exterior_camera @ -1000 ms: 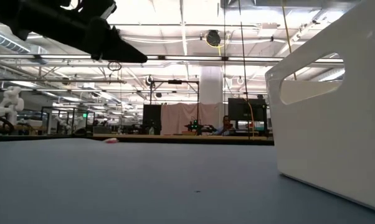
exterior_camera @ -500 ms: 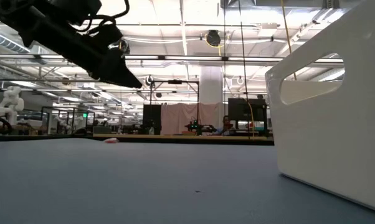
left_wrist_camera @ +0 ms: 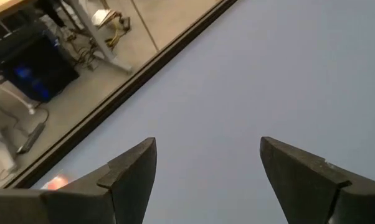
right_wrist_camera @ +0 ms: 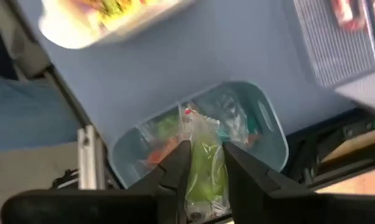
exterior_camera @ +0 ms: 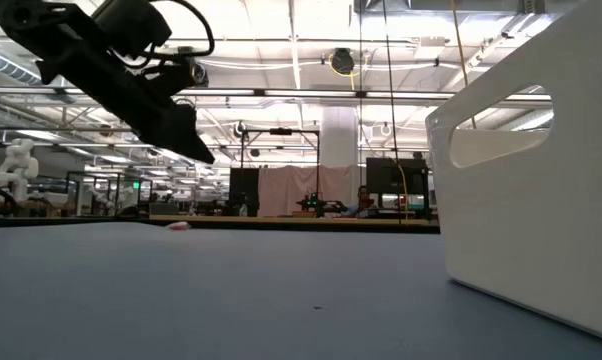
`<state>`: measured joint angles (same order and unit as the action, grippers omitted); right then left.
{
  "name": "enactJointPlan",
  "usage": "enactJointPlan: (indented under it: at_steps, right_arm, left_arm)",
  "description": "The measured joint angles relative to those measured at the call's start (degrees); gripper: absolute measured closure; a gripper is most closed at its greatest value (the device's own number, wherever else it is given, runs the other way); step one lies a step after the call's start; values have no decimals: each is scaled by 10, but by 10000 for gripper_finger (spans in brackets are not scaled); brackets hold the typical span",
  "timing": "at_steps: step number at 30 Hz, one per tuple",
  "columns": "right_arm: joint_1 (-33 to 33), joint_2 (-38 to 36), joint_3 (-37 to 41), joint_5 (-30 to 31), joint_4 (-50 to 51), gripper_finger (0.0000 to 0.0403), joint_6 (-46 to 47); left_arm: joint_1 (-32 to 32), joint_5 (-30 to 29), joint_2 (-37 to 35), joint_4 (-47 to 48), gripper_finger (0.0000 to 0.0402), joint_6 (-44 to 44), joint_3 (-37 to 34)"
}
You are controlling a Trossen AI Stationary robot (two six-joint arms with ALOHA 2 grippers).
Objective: Sort candy
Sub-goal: Put the green gummy into the blue bin, then put the red gummy into the blue bin
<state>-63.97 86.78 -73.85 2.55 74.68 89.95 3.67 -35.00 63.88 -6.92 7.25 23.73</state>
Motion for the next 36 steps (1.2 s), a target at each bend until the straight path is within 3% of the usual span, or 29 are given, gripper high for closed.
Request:
enactJointPlan:
  at_steps: [8,13,27,32,36]
  right_arm:
    - [-19,1,76,-77,-51,324,39]
    - [-18,1,104,-88,-80,315,62]
    - [-18,1,121,-121,-91,218,101]
    - [-18,0,87,-102,-91,220,133]
    - [-18,0,49,-11,-92,231,159]
  left_arm:
    - [21,0,0,19,111,14,0]
    - [29,0,0,19,111,14,0]
    - [84,0,17,52,111,15,0]
    - [103,0,32,48,111,15,0]
    - [143,0,32,44,111,30,0]
